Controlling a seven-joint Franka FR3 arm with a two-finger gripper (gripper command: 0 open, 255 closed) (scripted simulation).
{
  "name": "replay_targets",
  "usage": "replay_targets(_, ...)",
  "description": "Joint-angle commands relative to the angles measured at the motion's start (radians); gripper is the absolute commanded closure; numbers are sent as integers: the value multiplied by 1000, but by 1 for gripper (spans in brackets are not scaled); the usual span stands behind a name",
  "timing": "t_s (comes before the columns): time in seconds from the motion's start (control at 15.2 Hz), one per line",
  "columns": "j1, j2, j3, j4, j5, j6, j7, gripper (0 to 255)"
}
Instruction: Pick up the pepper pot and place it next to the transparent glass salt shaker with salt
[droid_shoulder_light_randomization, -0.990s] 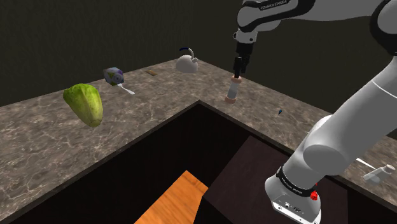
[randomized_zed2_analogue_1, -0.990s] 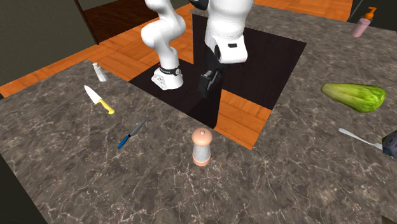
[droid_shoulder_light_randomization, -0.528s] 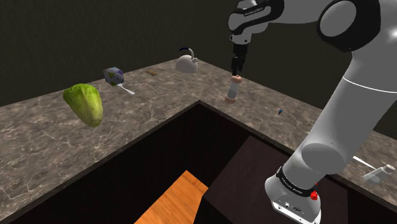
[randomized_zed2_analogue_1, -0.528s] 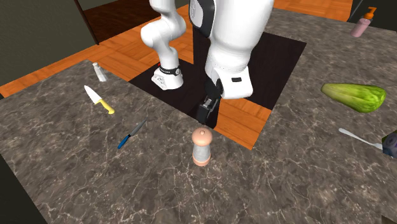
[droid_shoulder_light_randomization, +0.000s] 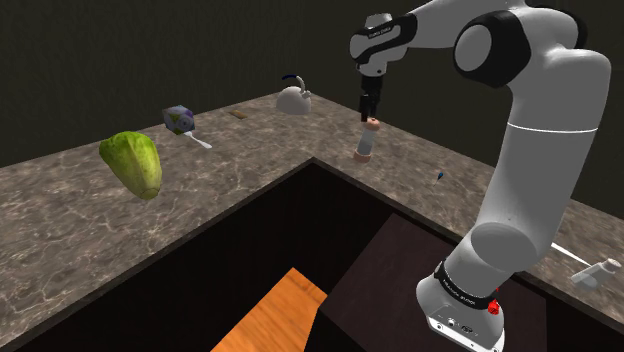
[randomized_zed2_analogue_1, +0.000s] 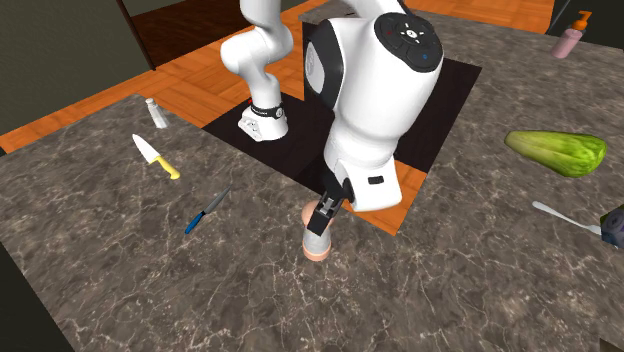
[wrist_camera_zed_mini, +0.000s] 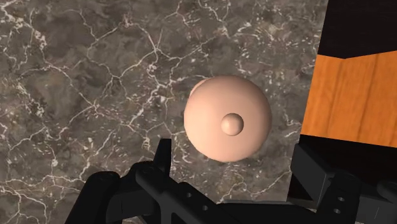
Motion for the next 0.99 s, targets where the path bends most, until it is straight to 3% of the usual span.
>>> replay_targets(0.0,-2,4,0,-21,1,25,-2,0)
replay_targets(0.66,-4,9,0,-49,3,59,-4,0)
replay_targets(0.73,-4,9,0,-49,3,59,-4,255)
replay_targets(0.92,-3,9,0,-50,3,59,-3,255)
